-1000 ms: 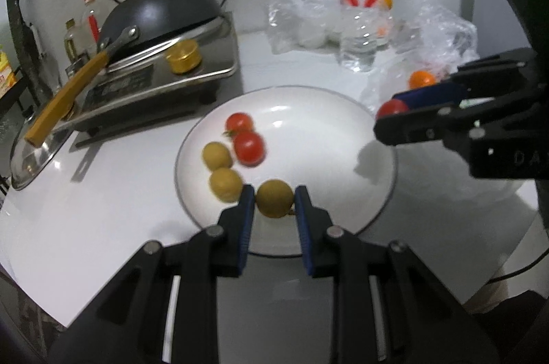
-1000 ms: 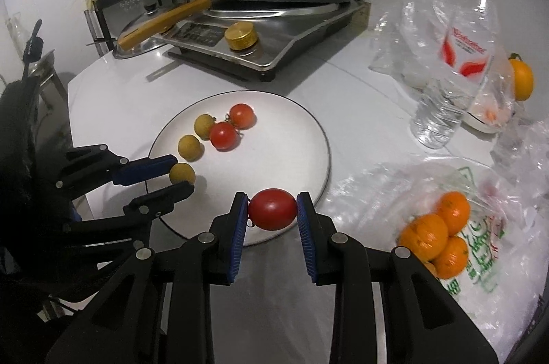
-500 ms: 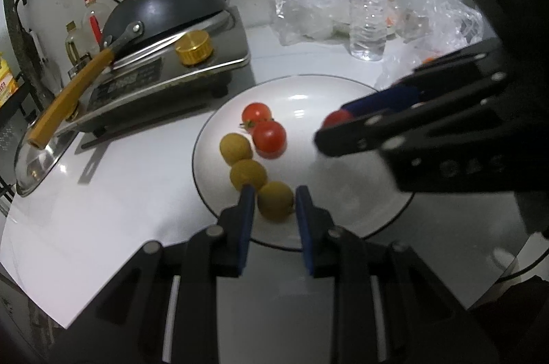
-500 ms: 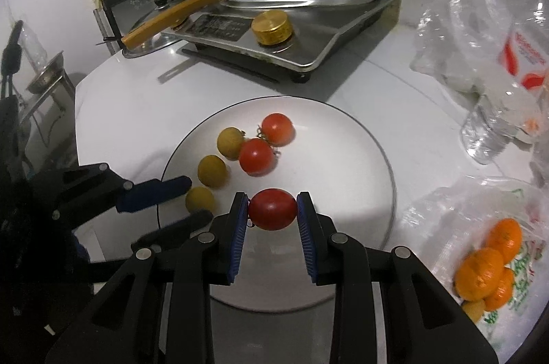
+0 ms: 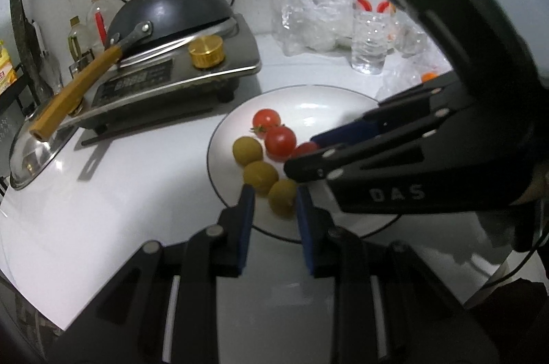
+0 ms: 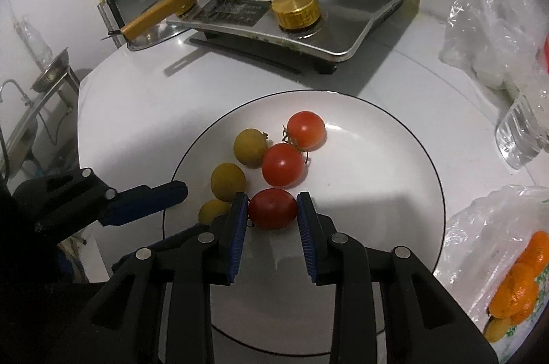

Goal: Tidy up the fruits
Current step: 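Lower and open both grippers to set the fruits on the plate, then move both open grippers back over the oranges in the bag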

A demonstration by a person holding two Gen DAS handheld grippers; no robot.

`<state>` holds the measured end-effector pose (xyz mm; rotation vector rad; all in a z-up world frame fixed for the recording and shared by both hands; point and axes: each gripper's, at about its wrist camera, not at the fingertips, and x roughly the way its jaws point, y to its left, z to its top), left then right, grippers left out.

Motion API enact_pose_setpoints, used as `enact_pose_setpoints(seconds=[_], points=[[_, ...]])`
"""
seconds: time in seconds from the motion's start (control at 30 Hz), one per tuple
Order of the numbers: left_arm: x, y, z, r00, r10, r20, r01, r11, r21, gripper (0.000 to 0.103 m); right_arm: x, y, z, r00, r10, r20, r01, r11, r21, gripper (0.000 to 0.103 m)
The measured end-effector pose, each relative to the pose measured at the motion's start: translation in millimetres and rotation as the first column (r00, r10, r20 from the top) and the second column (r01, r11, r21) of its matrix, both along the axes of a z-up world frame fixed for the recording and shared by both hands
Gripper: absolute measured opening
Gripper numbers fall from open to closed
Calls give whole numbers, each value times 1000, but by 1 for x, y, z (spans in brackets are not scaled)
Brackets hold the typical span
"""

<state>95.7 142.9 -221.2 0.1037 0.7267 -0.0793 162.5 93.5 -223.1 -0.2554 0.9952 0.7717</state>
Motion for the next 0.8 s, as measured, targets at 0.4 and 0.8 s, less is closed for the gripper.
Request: enact_pose_setpoints(seconds=[0.4,0.8], points=[[-5,0,4,1000,-4,8,4,1000,-13,26,-5,1,7,1000,-16,12,16,1000,-11,32],[-18,-14,17,999,-2,35,3,1000,-11,26,-24,-22,31,997,-41,61,40,999,5,36]])
